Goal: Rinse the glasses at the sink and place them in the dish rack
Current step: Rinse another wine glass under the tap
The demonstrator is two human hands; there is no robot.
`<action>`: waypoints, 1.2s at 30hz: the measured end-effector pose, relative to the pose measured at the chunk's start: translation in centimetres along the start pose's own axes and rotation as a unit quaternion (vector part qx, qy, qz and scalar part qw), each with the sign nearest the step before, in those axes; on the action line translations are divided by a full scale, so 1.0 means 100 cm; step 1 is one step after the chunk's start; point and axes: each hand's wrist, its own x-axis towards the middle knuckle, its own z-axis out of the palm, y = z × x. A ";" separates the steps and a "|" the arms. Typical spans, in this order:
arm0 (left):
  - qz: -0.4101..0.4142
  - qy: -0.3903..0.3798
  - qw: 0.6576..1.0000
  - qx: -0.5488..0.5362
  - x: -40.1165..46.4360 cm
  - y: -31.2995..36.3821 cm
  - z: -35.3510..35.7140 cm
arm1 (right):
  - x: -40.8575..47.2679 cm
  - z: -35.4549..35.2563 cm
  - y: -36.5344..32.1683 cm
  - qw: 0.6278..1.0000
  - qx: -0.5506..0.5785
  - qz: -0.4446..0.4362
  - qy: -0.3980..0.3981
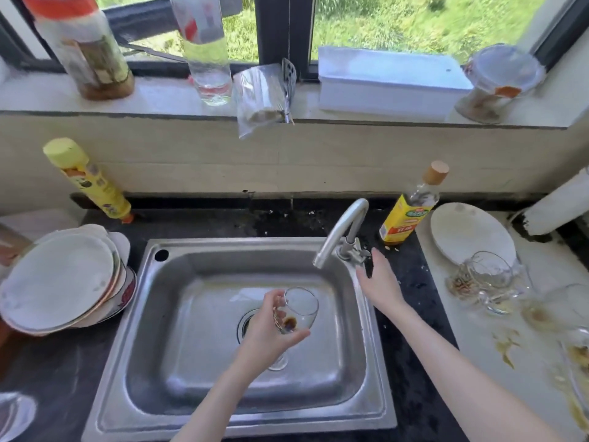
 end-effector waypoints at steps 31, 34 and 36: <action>-0.174 -0.029 0.983 -0.058 0.028 0.002 0.003 | -0.002 0.047 0.015 0.974 -0.159 -0.065 -0.146; -0.291 -0.069 0.927 -0.226 0.033 0.001 0.002 | -0.022 0.049 0.002 0.973 0.054 0.060 -0.218; -0.356 -0.105 0.882 -0.291 0.032 -0.001 0.006 | -0.034 0.051 -0.002 0.934 0.180 0.161 -0.264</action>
